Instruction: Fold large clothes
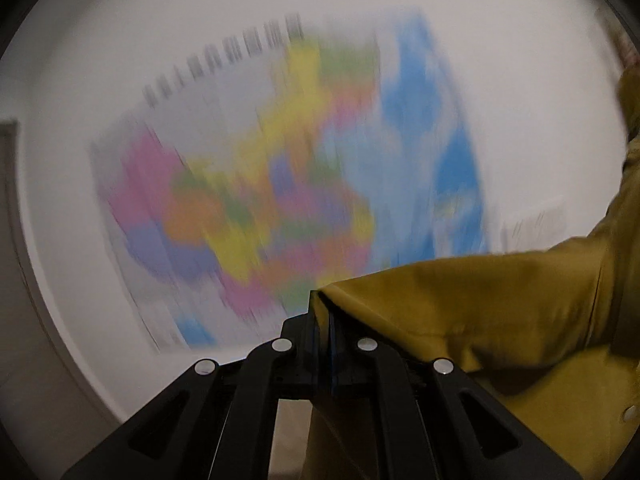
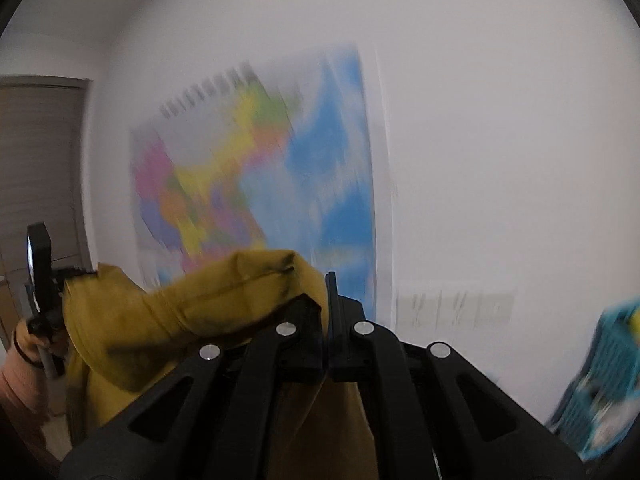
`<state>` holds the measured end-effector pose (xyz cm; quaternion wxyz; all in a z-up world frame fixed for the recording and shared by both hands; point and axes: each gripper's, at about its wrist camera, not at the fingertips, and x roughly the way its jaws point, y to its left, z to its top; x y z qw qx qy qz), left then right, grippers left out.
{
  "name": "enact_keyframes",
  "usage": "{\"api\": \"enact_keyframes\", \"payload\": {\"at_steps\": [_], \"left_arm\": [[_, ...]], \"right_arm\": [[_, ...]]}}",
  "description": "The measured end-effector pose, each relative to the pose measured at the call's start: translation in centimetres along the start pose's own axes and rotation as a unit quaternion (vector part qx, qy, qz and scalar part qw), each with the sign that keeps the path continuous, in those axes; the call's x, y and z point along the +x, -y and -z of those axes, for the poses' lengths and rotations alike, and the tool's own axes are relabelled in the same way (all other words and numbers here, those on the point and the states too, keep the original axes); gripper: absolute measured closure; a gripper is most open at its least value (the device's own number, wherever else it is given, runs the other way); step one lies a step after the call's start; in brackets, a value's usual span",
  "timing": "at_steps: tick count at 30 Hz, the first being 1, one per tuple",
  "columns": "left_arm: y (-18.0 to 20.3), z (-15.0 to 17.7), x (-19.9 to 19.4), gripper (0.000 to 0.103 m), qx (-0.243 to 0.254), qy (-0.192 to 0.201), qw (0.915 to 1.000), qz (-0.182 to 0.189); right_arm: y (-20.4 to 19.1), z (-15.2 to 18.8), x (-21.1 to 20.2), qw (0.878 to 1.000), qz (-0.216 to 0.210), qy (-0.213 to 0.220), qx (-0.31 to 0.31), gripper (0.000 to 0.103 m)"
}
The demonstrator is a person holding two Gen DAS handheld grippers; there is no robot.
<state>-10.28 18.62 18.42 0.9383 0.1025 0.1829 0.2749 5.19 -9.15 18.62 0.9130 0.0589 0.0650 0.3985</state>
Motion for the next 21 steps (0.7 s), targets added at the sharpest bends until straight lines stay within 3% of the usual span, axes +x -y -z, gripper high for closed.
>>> {"api": "enact_keyframes", "payload": {"at_steps": [5,7,9,14,16,17,19,21], "left_arm": [[5.2,7.6,15.3,0.101,0.034,-0.142,0.9893,0.006],[6.9,10.9,19.8,0.101,0.029,-0.202,0.9782,0.038],[8.3,13.1,22.9,0.101,0.038,-0.229,0.9722,0.032],[7.3,14.6,29.1,0.098,-0.011,-0.288,0.9562,0.048],[6.9,14.6,30.1,0.076,-0.016,-0.302,0.9519,0.049],[6.7,14.6,30.4,0.058,-0.014,-0.307,0.9502,0.050],[6.0,14.4,29.4,0.059,-0.015,-0.291,0.9542,0.067],[5.4,14.0,27.3,0.053,-0.018,-0.271,0.9575,0.096]], "right_arm": [[4.2,8.2,14.2,0.989,0.026,-0.143,0.039,0.102],[5.7,12.5,19.4,0.975,0.031,-0.212,0.060,0.102],[6.7,16.1,22.1,0.964,0.046,-0.257,0.056,0.102],[10.4,18.6,25.0,0.951,0.073,-0.284,0.102,0.098],[11.5,19.3,25.6,0.941,0.096,-0.308,0.099,0.079],[11.5,19.6,25.0,0.940,0.104,-0.311,0.090,0.062],[11.0,19.2,23.9,0.943,0.109,-0.311,0.054,0.049],[9.8,18.7,21.7,0.950,0.103,-0.295,0.006,0.036]]}}
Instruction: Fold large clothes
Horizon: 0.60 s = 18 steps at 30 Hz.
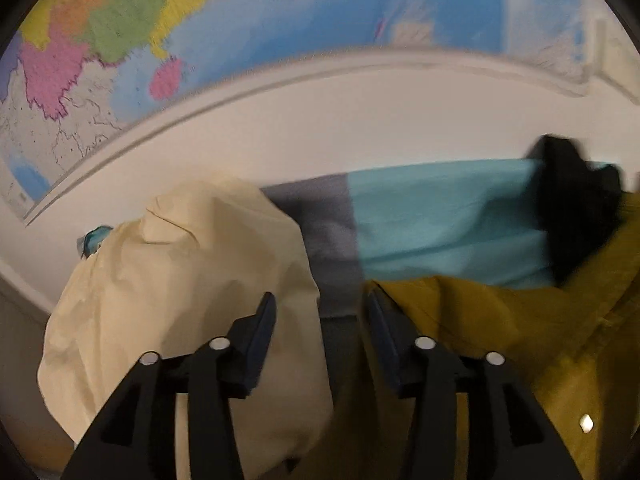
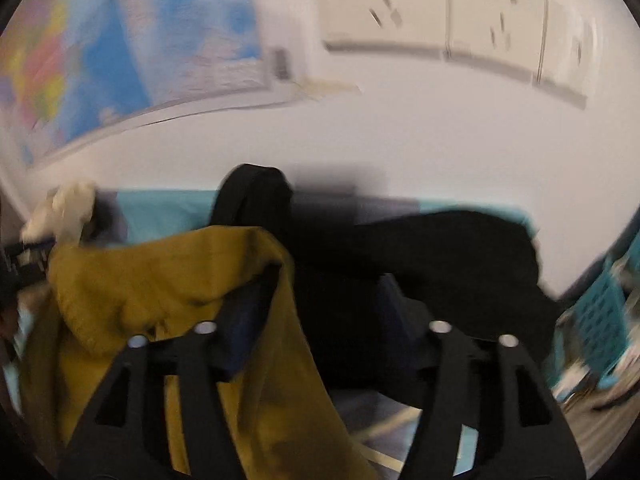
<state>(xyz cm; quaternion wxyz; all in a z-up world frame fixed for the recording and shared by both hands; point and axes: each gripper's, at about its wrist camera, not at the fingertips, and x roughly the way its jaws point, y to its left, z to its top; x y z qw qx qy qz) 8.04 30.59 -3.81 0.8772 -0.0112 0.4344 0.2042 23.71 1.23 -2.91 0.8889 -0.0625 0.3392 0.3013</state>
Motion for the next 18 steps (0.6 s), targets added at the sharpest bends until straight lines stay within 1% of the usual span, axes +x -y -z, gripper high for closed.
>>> {"api": "enact_keyframes", "payload": {"at_steps": [1,2,3,4,5,6,7,8,9,10,11,12,13,14,15,16,17,18], "left_arm": [[-0.1,0.7,-1.7,0.052,0.013,0.022,0.9993,0.026],[0.1,1.3,-3.4,0.047,0.035,0.043,0.9975,0.044],[0.5,2.0,-4.7,0.041,0.057,0.060,0.9953,0.051],[1.0,2.6,-5.5,0.041,0.077,0.074,0.9925,0.061],[1.8,3.5,-6.5,0.038,0.107,0.088,0.9869,0.083],[2.6,4.2,-7.1,0.031,0.131,0.098,0.9814,0.101],[4.1,5.3,-7.6,0.029,0.169,0.116,0.9723,0.112],[5.4,6.1,-7.7,0.024,0.202,0.129,0.9652,0.105],[7.0,6.9,-7.3,0.023,0.239,0.134,0.9574,0.092],[7.9,7.3,-6.5,0.023,0.258,0.130,0.9541,0.079],[9.1,7.3,-5.2,0.023,0.271,0.112,0.9540,0.062],[9.9,6.9,-3.6,0.027,0.272,0.087,0.9568,0.052],[10.1,6.3,-2.5,0.030,0.267,0.073,0.9598,0.045],[10.2,5.2,-1.1,0.039,0.252,0.056,0.9655,0.034],[10.1,3.9,0.2,0.054,0.234,0.040,0.9709,0.031],[9.8,2.9,0.9,0.066,0.215,0.028,0.9756,0.035],[9.5,1.9,1.7,0.090,0.189,0.018,0.9809,0.041],[8.8,0.5,2.2,0.091,0.156,0.012,0.9866,0.048]], "right_arm": [[-0.8,0.4,-1.3,0.999,0.002,0.015,-0.032,0.034],[-1.5,0.7,-2.1,0.998,0.000,0.022,-0.057,0.033],[-2.6,1.2,-3.0,0.995,-0.001,0.029,-0.092,0.032],[-3.7,1.7,-3.7,0.991,0.003,0.039,-0.125,0.031],[-4.7,2.0,-3.8,0.987,0.010,0.046,-0.153,0.026],[-5.5,2.1,-3.7,0.983,0.017,0.050,-0.174,0.022],[-6.7,2.4,-3.3,0.976,0.026,0.054,-0.208,0.022],[-7.5,2.6,-2.5,0.972,0.027,0.048,-0.230,0.022],[-8.1,2.7,-2.1,0.968,0.027,0.042,-0.245,0.022],[-8.8,2.7,-1.0,0.963,0.037,0.036,-0.263,0.022],[-9.3,2.7,-0.3,0.959,0.047,0.034,-0.276,0.023],[-9.8,2.6,0.7,0.955,0.056,0.029,-0.291,0.029],[-10.0,2.3,1.4,0.954,0.059,0.025,-0.294,0.037],[-10.0,1.9,1.7,0.954,0.058,0.021,-0.292,0.057],[-9.7,1.1,2.1,0.961,0.045,0.012,-0.273,0.090],[-9.0,0.1,2.2,0.969,0.029,0.007,-0.245,0.100],[-8.5,-0.7,2.2,0.975,0.018,0.009,-0.223,0.100],[-7.9,-1.8,1.9,0.980,0.013,0.023,-0.199,0.101]]}}
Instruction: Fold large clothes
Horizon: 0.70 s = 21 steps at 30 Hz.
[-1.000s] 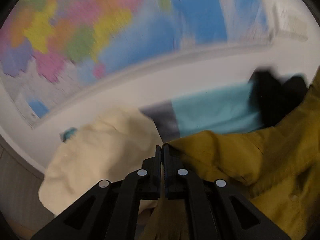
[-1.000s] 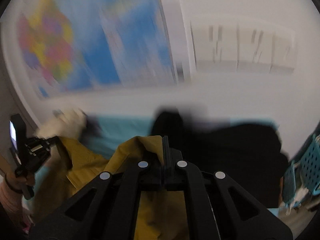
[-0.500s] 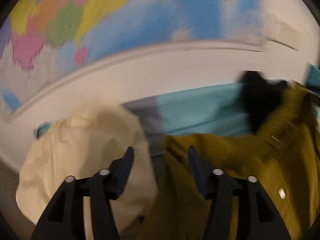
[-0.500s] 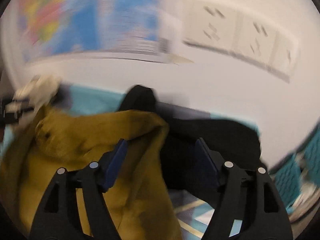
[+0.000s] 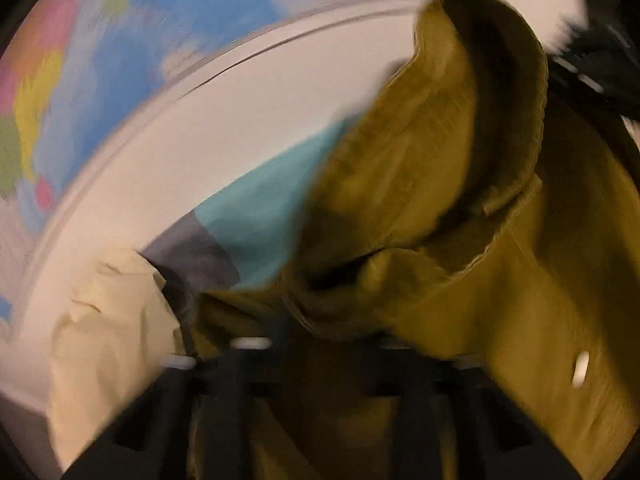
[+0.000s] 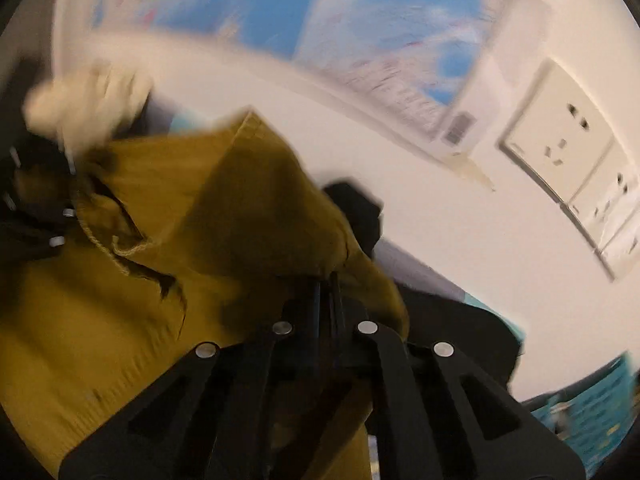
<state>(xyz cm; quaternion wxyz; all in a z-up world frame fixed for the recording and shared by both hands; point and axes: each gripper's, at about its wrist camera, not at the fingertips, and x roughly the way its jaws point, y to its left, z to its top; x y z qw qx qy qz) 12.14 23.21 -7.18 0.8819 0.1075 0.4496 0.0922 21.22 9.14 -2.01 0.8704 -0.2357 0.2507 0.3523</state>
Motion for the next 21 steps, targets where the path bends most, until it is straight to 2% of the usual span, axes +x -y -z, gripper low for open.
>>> {"api": "enact_keyframes", "payload": {"at_steps": [3,4,6,7,8,9,10,11,12,13,14,15,18,21], "left_arm": [[-2.7,-2.6,0.2,0.096,-0.068,0.029,0.9972,-0.008],[-3.5,-3.5,0.7,0.096,-0.090,0.027,0.9955,-0.010],[-3.8,-3.9,2.0,0.087,-0.093,0.010,0.9955,-0.012],[-3.6,-3.9,2.9,0.085,-0.088,-0.004,0.9956,-0.033],[-3.8,-3.7,3.4,0.079,-0.085,-0.008,0.9950,-0.052],[-3.8,-3.3,3.5,0.060,-0.086,-0.012,0.9943,-0.062],[-4.2,-2.6,3.1,0.052,-0.094,-0.011,0.9938,-0.057],[-4.7,-1.8,2.1,0.044,-0.100,0.003,0.9940,-0.044],[-4.9,-1.1,1.2,0.041,-0.099,0.015,0.9944,-0.035],[-5.2,0.2,-0.3,0.038,-0.089,0.030,0.9951,-0.032],[-5.4,1.2,-1.4,0.028,-0.079,0.038,0.9955,-0.034],[-5.3,2.3,-2.5,0.024,-0.069,0.045,0.9959,-0.038],[-4.3,5.8,-5.7,0.024,-0.031,0.044,0.9978,-0.039],[-3.3,9.4,-7.9,0.020,-0.032,0.028,0.9991,-0.008]], "right_arm": [[2.6,-1.7,-0.3,0.996,-0.029,0.025,0.075,0.101],[3.1,-1.9,0.6,0.995,-0.034,0.016,0.093,0.101],[3.1,-1.6,2.8,0.994,-0.018,-0.017,0.103,0.101],[3.0,-1.3,3.9,0.994,-0.015,-0.036,0.103,0.101],[2.8,-0.7,5.2,0.993,-0.011,-0.061,0.102,0.100],[3.0,-0.2,5.5,0.992,-0.006,-0.062,0.114,0.096],[3.3,0.2,4.9,0.990,-0.016,-0.050,0.128,0.092],[3.6,0.5,4.2,0.989,-0.024,-0.041,0.137,0.071],[4.0,0.9,2.8,0.989,-0.027,-0.025,0.146,0.057],[4.2,1.2,1.6,0.988,-0.026,-0.017,0.148,0.054],[4.4,1.8,-0.1,0.989,-0.025,-0.012,0.145,0.045],[4.5,2.6,-1.9,0.990,-0.024,-0.009,0.140,0.035],[4.3,5.7,-5.9,0.990,-0.044,-0.004,0.131,0.032],[3.7,10.0,-9.0,0.988,-0.064,-0.027,0.139,0.032]]}}
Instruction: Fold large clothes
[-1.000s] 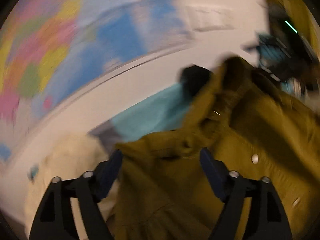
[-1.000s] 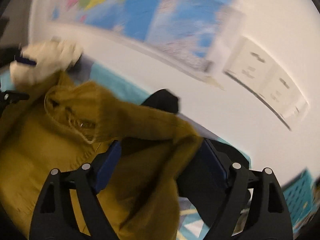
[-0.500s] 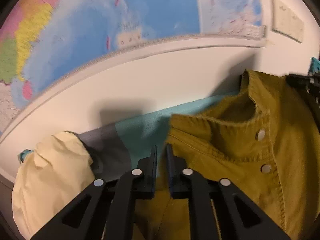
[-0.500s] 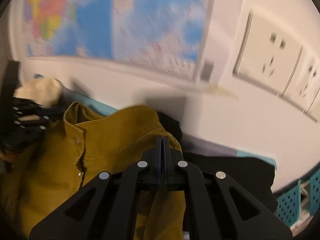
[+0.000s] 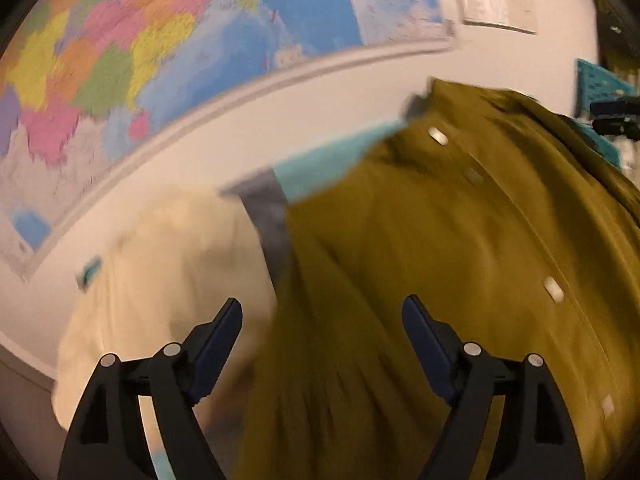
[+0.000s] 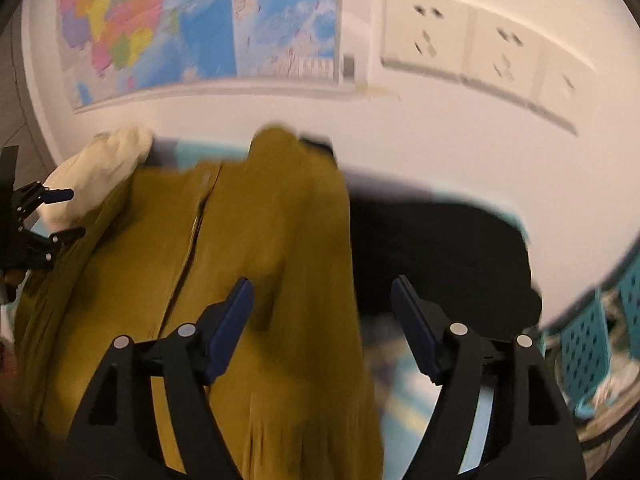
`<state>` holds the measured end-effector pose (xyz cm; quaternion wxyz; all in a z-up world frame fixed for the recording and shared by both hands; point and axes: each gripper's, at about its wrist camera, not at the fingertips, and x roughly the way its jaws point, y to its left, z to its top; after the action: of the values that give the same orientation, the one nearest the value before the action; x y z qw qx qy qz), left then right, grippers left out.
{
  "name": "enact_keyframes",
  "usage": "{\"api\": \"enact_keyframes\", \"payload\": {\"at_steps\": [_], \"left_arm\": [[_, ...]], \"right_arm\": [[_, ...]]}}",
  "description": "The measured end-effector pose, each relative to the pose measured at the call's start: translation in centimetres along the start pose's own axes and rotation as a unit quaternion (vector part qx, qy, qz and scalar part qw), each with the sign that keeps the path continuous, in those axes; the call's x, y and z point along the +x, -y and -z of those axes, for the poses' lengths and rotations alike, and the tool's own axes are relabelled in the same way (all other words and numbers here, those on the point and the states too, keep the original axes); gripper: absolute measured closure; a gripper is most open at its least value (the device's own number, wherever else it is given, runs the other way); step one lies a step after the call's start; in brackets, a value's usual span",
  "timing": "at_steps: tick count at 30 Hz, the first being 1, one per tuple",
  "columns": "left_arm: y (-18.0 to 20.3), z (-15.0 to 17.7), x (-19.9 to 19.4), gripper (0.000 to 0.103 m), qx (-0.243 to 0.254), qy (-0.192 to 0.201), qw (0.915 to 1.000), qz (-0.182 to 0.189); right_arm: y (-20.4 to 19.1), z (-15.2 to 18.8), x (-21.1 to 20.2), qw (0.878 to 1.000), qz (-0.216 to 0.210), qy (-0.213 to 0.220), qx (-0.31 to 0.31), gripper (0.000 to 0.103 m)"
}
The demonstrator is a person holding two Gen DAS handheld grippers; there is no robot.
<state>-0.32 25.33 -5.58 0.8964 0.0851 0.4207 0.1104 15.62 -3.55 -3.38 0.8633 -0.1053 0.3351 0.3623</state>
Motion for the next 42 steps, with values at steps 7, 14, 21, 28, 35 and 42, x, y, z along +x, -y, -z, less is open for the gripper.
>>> {"api": "enact_keyframes", "payload": {"at_steps": [7,14,21,28,35,42], "left_arm": [[4.7,7.1,-3.5,0.014,0.014,-0.050,0.9956,0.078],[6.7,8.1,-3.3,0.087,0.036,-0.065,0.9962,0.046],[-2.9,3.4,-8.7,0.098,-0.073,0.027,0.9969,-0.014],[-12.7,4.9,-4.8,0.083,-0.146,-0.030,0.9690,-0.197],[-11.3,7.4,-5.3,0.050,-0.141,-0.023,0.9707,-0.193],[-6.8,5.5,-11.6,0.033,-0.104,0.123,0.9854,-0.054]], "right_arm": [[-1.7,10.2,-4.3,0.998,-0.014,-0.057,-0.016,0.030],[1.4,11.8,-4.4,0.997,-0.027,-0.042,0.066,0.096],[8.7,7.7,-11.2,0.984,0.021,0.081,0.155,0.097],[14.1,9.3,-4.2,0.970,0.068,0.011,0.233,0.090],[14.9,13.1,-4.1,0.964,0.050,0.000,0.262,0.033],[8.4,15.2,-8.3,0.988,0.063,-0.027,0.142,0.026]]}}
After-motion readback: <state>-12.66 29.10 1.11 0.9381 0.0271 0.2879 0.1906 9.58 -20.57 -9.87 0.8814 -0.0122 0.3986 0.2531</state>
